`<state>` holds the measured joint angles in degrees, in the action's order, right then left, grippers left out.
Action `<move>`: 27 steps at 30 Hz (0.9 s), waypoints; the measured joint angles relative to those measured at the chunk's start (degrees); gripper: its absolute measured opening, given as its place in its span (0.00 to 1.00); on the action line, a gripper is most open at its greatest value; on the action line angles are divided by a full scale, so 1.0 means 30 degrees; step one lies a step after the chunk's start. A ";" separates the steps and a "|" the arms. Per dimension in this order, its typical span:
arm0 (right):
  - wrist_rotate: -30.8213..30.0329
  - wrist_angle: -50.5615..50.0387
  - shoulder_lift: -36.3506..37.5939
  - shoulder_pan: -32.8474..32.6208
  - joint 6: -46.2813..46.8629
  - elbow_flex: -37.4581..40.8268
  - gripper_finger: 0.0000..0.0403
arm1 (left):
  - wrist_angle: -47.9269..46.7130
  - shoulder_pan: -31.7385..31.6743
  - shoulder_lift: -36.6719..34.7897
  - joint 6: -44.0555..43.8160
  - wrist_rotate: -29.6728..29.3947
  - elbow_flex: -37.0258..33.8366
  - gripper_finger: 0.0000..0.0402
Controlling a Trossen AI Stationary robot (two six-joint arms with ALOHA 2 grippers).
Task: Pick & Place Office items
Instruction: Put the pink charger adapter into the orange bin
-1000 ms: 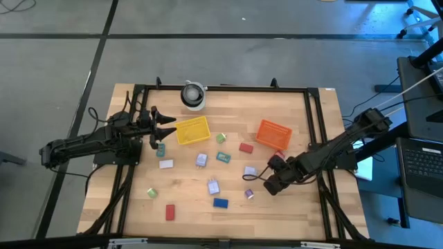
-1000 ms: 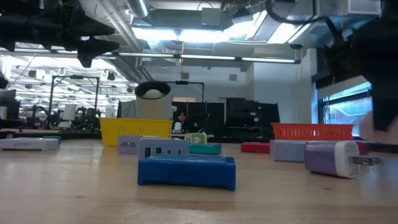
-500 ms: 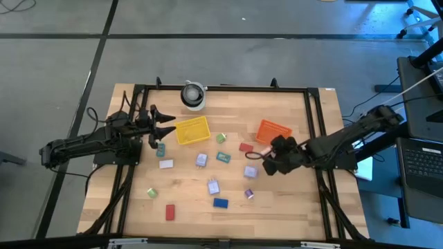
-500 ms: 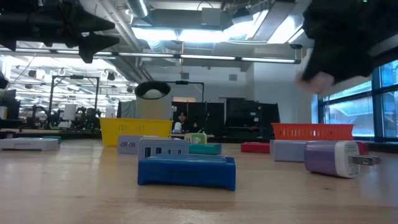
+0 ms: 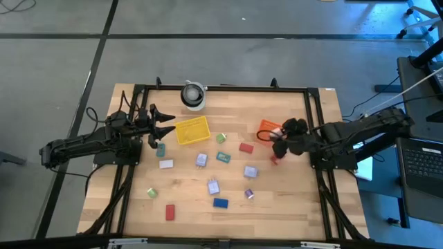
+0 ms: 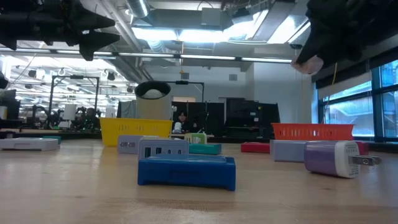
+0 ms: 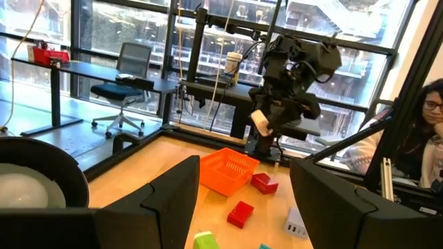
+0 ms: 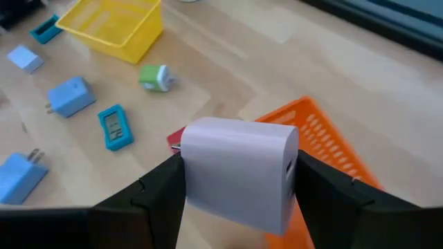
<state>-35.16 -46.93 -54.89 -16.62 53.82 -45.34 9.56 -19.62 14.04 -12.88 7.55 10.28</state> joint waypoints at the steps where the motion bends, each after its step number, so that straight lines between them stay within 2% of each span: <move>1: 0.0000 -0.0202 0.0325 0.0155 -0.0124 0.0000 0.57 | 0.0111 0.0007 0.0000 0.0003 -0.0026 0.0000 0.55; 15: -0.0678 -0.0683 0.4222 0.1786 -0.2839 0.0082 0.57 | 0.1481 0.0004 0.0000 0.0062 -0.0742 0.0000 0.55; 22: -0.0006 -0.0144 0.5574 0.2720 -0.2967 0.2127 0.57 | 0.1481 0.0006 0.0000 0.0058 -0.0995 0.0000 0.55; 27: 0.1563 0.2555 0.6124 0.3939 -0.3305 0.4007 0.58 | 0.1978 0.0007 0.0016 0.0058 -0.1144 0.0000 0.55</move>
<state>-30.47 -39.26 -36.52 -4.80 43.91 -33.32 15.49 -19.59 14.09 -12.71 4.12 10.28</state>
